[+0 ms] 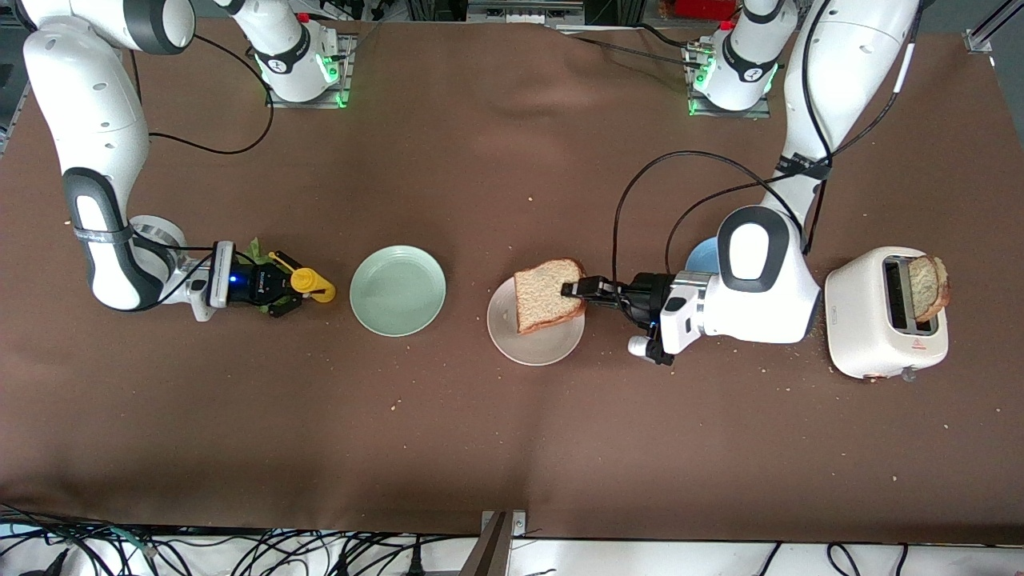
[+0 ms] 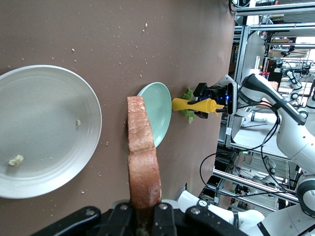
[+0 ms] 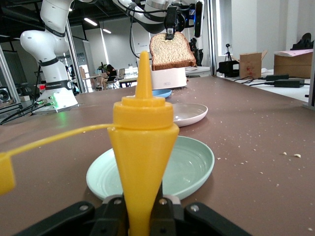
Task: Make sandwich in beige plate with both arms
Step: 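Lower the toast onto the beige plate and open the left gripper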
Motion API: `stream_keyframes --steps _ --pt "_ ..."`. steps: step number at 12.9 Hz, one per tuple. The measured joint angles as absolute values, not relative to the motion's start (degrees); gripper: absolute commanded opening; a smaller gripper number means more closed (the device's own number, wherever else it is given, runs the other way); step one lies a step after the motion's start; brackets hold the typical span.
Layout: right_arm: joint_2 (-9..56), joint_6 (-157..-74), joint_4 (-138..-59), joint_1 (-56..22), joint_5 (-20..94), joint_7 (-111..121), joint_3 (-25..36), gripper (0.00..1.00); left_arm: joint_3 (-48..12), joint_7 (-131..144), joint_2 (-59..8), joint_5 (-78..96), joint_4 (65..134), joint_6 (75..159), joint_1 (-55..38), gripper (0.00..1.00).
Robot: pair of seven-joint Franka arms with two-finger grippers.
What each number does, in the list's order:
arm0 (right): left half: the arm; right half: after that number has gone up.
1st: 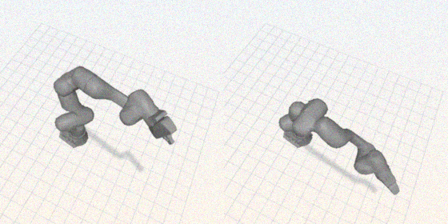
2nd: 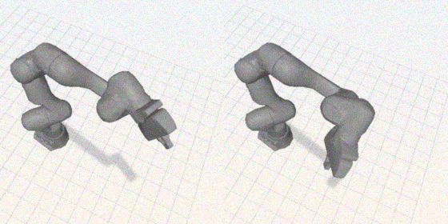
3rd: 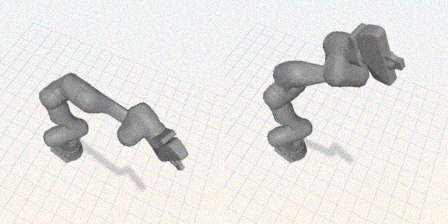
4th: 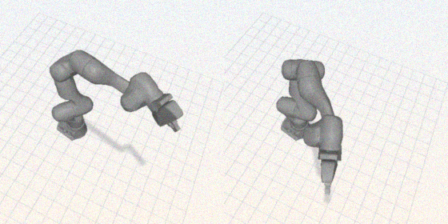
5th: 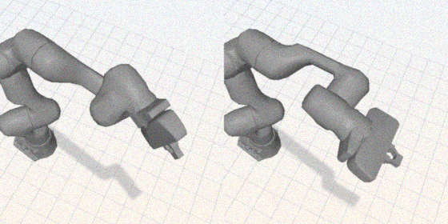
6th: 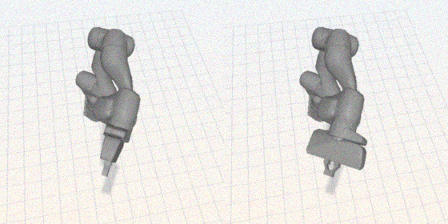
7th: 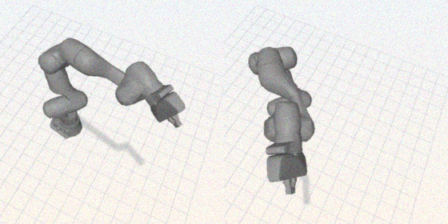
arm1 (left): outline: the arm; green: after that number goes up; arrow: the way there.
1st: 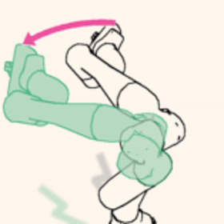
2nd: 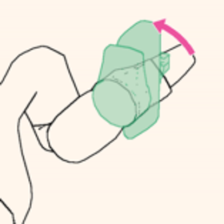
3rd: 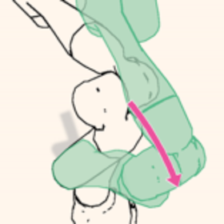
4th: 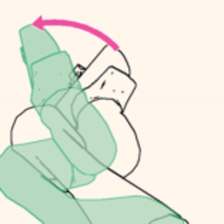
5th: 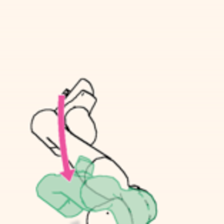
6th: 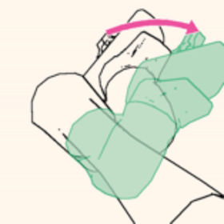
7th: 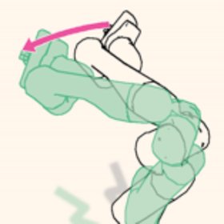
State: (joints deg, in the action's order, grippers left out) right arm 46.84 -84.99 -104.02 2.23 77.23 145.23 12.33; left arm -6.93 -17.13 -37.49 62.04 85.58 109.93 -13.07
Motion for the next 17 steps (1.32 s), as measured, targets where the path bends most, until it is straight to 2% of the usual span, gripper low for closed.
stream_keyframes --steps 8,12,16,17 --pt "46.01 -82.10 -94.64 2.27 69.34 131.72 14.30 0.00 -6.91 -17.36 -42.60 62.05 85.57 110.84 -14.64 0.00" --pt "45.18 -78.20 -91.41 2.27 66.96 123.12 14.99 0.00 -6.92 -18.93 -45.21 65.25 85.55 113.30 -16.04 0.00" --pt "44.24 -73.09 -84.70 2.26 63.10 114.99 15.17 0.00 -6.91 -19.85 -46.49 65.66 85.46 114.66 -16.91 0.00" --pt "44.05 -72.58 -83.84 2.27 62.58 114.37 15.21 0.00 -6.89 -19.95 -46.49 65.66 85.44 114.70 -16.91 0.27"
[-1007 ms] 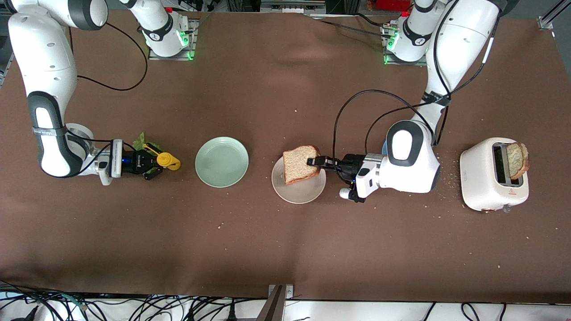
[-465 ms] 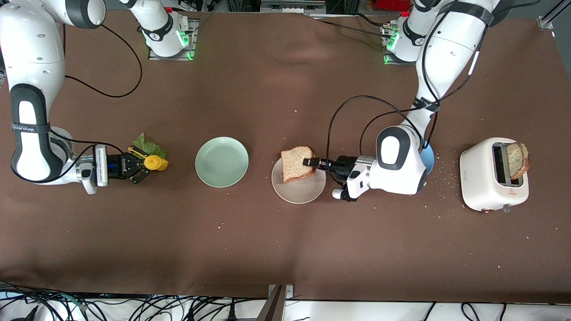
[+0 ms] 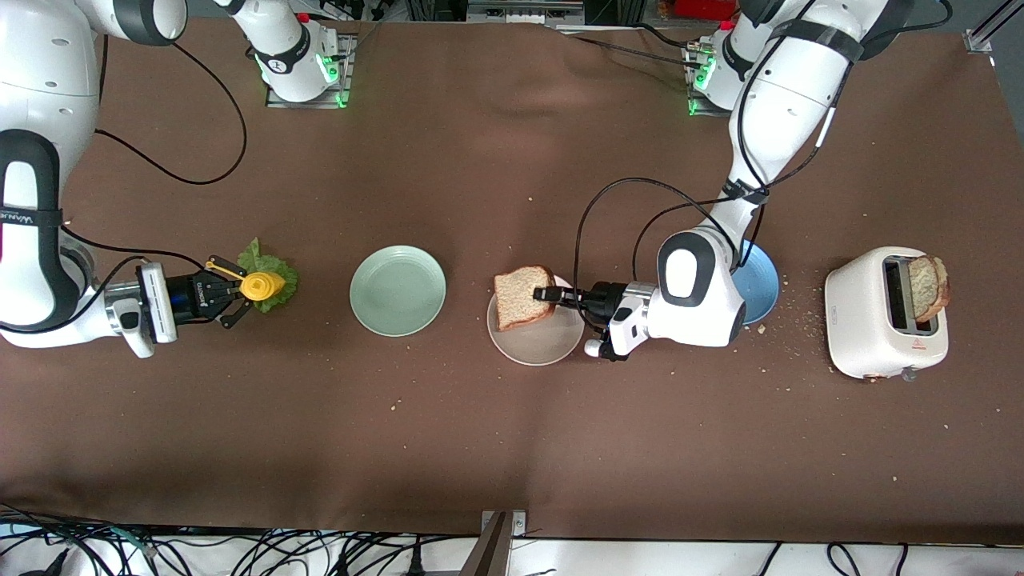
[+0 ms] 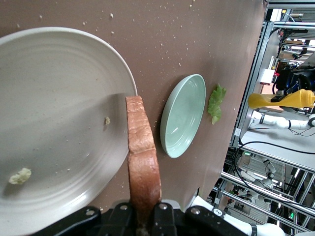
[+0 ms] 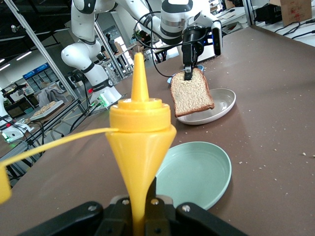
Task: Make sandwich in beige plate with both arms
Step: 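Lower the toast onto the beige plate and open the left gripper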
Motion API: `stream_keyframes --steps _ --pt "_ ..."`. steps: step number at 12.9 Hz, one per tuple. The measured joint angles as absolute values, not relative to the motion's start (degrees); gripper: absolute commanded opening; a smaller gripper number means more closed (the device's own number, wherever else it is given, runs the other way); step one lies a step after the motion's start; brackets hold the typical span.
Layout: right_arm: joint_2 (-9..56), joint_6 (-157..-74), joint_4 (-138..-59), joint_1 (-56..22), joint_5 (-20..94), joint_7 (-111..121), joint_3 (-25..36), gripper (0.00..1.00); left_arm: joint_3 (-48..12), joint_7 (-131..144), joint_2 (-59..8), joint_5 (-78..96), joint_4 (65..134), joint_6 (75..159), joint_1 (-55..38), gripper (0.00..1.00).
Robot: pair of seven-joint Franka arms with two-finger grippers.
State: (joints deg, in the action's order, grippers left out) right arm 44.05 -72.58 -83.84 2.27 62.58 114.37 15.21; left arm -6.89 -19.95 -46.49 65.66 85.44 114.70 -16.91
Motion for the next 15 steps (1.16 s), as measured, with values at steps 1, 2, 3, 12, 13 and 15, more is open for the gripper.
stream_keyframes --steps 1,2,3,12,13,15 --pt "43.99 -72.45 -83.53 2.27 62.33 114.19 15.23 0.00 -6.87 -20.04 -46.49 65.66 85.42 114.72 -16.91 0.66" --pt "44.03 -72.45 -83.50 2.27 62.20 114.16 15.23 0.00 -6.86 -20.16 -46.49 65.66 85.41 114.73 -16.90 1.00" --pt "44.07 -72.44 -83.50 2.27 62.14 114.16 15.23 0.00 -6.85 -20.24 -46.50 65.66 85.41 114.73 -16.90 1.00" --pt "44.10 -72.44 -83.50 2.17 62.06 114.11 15.23 0.00 -5.34 -20.71 -47.88 64.91 85.42 114.81 -16.08 1.00" --pt "44.10 -72.44 -83.50 2.08 62.06 113.63 15.23 0.00 -5.29 -20.72 -47.88 64.02 85.42 114.81 -15.60 1.00" --pt "44.10 -72.45 -83.50 1.88 62.06 112.42 15.18 0.00 -5.29 -20.72 -47.88 62.85 85.42 114.81 -14.86 1.00"
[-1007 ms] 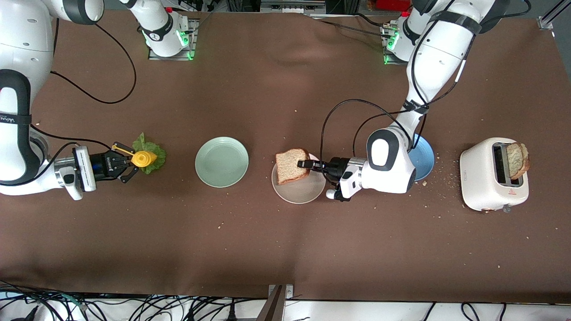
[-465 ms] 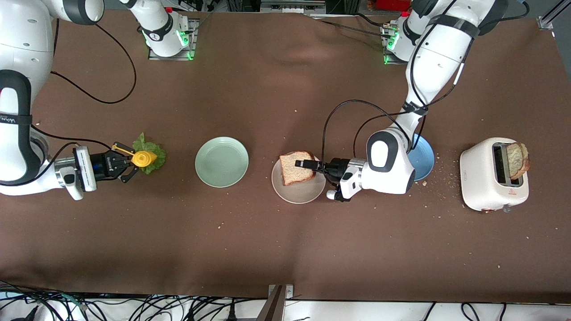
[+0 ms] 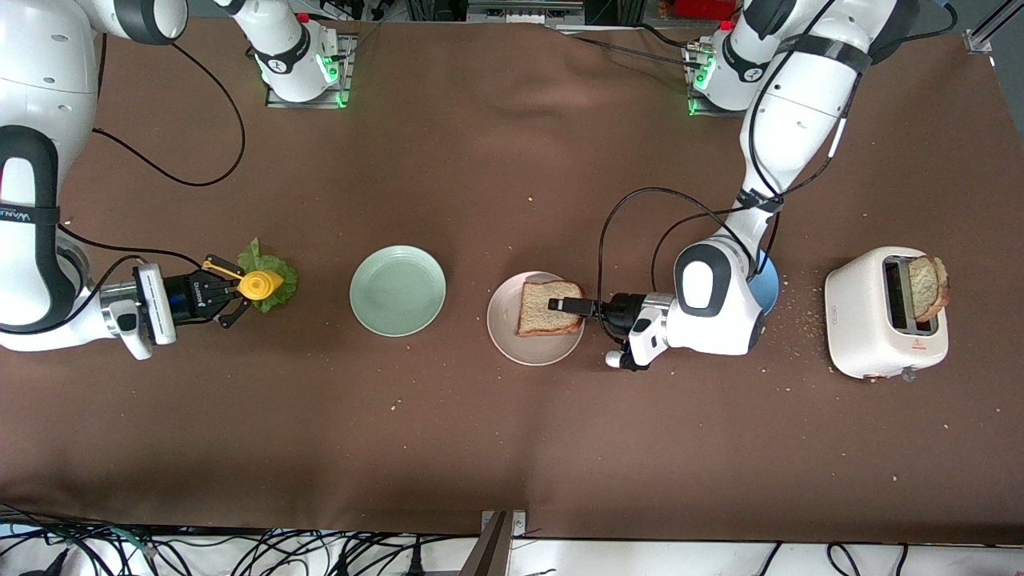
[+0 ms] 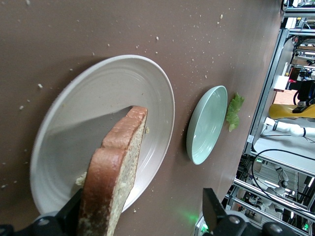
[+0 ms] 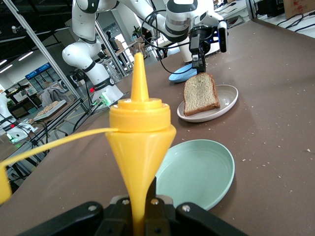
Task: Make sandwich in beige plate with both arms
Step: 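Lower the toast onto the beige plate and open the left gripper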
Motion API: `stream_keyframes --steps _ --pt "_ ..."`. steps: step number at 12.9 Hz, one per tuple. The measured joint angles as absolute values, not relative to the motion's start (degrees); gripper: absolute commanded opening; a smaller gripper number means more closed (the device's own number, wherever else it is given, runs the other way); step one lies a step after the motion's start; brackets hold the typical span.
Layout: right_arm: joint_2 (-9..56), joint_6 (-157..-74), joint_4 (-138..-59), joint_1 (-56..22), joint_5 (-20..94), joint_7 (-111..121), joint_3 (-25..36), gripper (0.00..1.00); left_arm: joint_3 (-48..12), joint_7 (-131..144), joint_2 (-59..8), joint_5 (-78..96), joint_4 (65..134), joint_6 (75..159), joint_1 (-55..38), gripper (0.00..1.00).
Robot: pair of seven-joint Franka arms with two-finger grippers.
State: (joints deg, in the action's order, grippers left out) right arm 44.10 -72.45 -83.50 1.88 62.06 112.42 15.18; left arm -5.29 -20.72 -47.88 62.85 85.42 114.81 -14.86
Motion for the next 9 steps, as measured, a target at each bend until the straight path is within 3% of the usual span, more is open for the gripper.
stream_keyframes --steps 7,9 --pt "44.10 -72.59 -83.50 1.74 62.06 112.08 15.08 0.00 -5.21 -16.90 -47.70 62.72 85.23 115.37 -14.41 1.00" --pt "44.11 -72.59 -83.50 1.74 62.06 112.05 15.08 0.00 -5.33 -13.81 -47.24 57.50 84.96 119.74 -15.26 1.00"
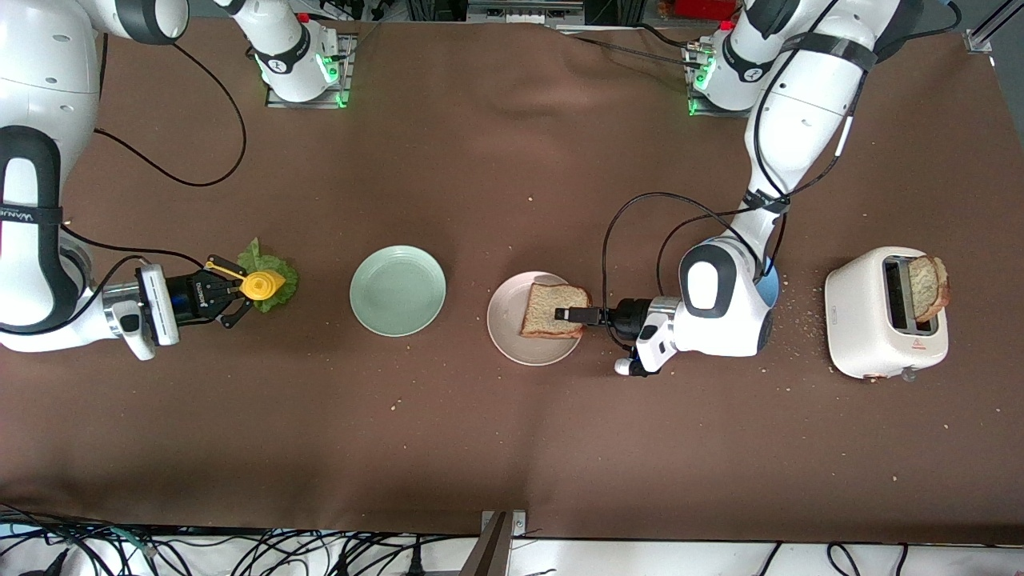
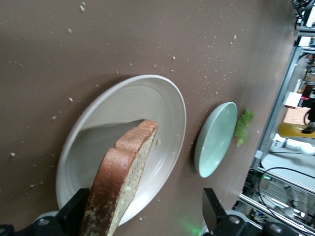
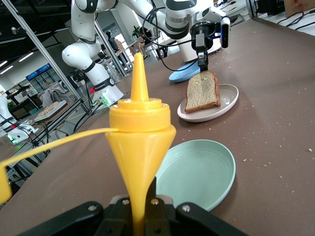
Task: Make sandwich in beige plate with both arms
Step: 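Lower the toast onto the beige plate and open the left gripper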
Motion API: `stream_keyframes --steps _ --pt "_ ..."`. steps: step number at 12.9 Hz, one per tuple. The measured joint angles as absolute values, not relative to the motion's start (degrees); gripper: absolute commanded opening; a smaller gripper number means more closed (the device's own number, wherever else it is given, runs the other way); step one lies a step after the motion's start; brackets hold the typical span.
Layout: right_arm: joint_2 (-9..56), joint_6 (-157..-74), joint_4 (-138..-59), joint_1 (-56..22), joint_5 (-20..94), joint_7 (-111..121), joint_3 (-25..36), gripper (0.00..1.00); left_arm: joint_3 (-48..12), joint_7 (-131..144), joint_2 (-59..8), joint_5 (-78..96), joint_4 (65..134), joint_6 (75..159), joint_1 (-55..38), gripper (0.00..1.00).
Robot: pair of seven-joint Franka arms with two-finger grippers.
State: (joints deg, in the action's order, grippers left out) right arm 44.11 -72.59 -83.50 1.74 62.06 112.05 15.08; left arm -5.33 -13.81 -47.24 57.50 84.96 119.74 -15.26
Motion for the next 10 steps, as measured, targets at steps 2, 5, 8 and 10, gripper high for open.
stream_keyframes --steps 2,5,8,10 --pt "44.14 -72.60 -83.50 1.74 62.06 112.04 15.07 0.00 -5.45 -7.36 -46.57 50.40 84.80 125.82 -17.43 1.00" --pt "44.14 -72.60 -83.50 1.74 62.06 112.04 15.07 0.00 -5.42 -2.59 -45.98 48.13 84.74 128.82 -19.07 1.00" --pt "44.25 -72.64 -83.50 1.74 62.06 112.04 15.07 0.00 -5.23 3.34 -45.69 44.07 84.72 131.84 -19.05 1.00" --pt "44.36 -72.69 -83.50 1.74 62.06 112.04 15.07 0.00 -5.30 6.80 -45.42 41.83 84.72 134.73 -19.18 1.00"
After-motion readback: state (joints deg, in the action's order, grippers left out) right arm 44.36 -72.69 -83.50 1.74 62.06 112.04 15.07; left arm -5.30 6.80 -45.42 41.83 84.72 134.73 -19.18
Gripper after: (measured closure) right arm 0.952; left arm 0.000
